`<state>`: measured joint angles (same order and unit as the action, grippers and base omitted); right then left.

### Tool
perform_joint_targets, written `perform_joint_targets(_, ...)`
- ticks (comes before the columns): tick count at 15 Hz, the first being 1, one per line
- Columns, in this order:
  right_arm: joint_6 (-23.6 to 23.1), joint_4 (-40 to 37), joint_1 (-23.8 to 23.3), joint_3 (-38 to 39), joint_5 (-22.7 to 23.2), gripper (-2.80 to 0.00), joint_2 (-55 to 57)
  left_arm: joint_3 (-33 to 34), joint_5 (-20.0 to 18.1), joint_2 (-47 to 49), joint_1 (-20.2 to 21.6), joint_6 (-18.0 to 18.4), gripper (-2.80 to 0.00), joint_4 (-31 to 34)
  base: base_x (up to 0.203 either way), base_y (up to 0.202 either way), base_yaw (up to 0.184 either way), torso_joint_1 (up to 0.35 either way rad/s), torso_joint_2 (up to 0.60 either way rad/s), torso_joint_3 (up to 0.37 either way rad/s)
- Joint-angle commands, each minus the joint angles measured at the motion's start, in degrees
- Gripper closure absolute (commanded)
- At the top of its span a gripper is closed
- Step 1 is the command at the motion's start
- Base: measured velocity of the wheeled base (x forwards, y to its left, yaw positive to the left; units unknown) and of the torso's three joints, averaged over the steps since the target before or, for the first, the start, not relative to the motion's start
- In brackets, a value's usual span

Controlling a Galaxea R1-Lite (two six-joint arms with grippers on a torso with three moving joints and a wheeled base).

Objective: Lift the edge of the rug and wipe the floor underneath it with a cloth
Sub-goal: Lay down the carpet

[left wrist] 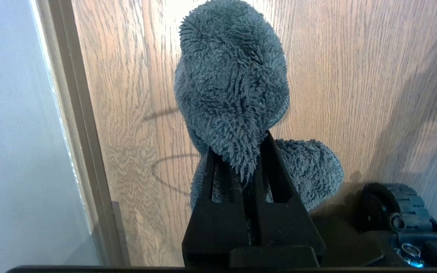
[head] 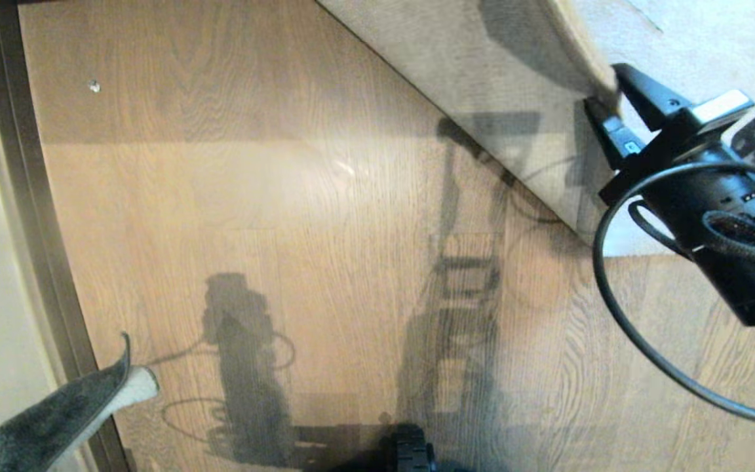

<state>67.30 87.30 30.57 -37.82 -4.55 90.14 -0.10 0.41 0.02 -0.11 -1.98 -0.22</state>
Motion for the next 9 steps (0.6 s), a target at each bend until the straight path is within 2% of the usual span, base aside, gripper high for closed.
perform_joint_targets(1, 0.5, 2.4, 0.5, 0.1, 0.7, -2.8, 0.7, 0.0, 0.0, 0.0, -0.1, 0.0, 0.0, 0.0, 0.0, 0.0, 0.0, 0.0, 0.0, 0.0)
perform_joint_targets(5, 0.6, 2.4, 2.9, 1.2, 0.4, -2.8, 3.4, 0.0, 0.0, 0.0, -0.1, 0.0, 0.0, 0.0, 0.0, 0.0, 0.0, 0.0, 0.0, 0.0)
perform_joint_targets(9, 0.6, 2.4, 7.4, 1.8, 0.2, -2.8, 5.4, 0.0, 0.0, 0.0, -0.1, 0.0, 0.0, 0.0, 0.0, 0.0, 0.0, 0.0, 0.0, 0.0)
